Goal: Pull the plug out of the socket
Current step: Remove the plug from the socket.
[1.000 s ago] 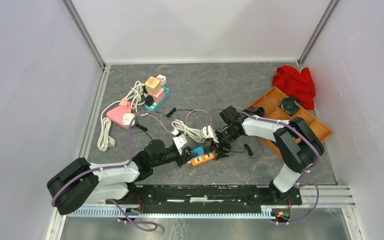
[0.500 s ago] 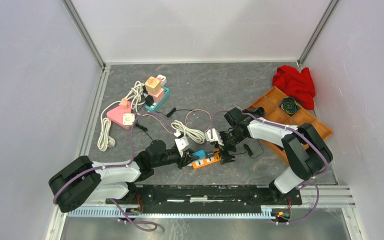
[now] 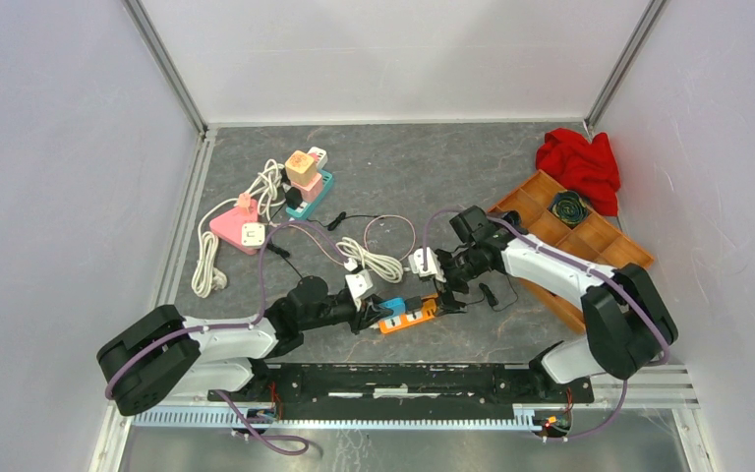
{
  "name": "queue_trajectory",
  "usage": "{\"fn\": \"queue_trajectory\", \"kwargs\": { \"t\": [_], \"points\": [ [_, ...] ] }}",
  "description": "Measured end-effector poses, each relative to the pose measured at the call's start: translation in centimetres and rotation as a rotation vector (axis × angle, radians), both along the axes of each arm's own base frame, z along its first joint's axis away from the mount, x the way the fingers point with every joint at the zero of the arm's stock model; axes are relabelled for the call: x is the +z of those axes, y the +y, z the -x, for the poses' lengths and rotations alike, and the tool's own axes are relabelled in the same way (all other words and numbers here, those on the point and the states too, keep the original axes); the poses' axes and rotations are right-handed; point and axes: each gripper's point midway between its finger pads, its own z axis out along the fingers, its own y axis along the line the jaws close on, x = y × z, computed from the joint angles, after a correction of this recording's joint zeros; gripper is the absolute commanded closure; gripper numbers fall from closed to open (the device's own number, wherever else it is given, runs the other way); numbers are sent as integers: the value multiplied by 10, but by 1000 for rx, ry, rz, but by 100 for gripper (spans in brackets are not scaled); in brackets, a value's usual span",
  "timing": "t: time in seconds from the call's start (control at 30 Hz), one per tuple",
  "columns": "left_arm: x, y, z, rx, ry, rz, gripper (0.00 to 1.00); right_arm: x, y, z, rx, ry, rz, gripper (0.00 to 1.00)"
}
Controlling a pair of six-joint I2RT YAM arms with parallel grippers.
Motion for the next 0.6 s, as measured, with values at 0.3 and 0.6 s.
{"fn": "queue_trajectory", "kwargs": {
  "t": [0.3,0.6],
  "points": [
    [-1,1,-2,13,-1,-4,63,38,7,2,34,-91,-105,2],
    [6,2,-4,29,-17,10,51,86,53,12,171,-64,-256,4]
  ]
}}
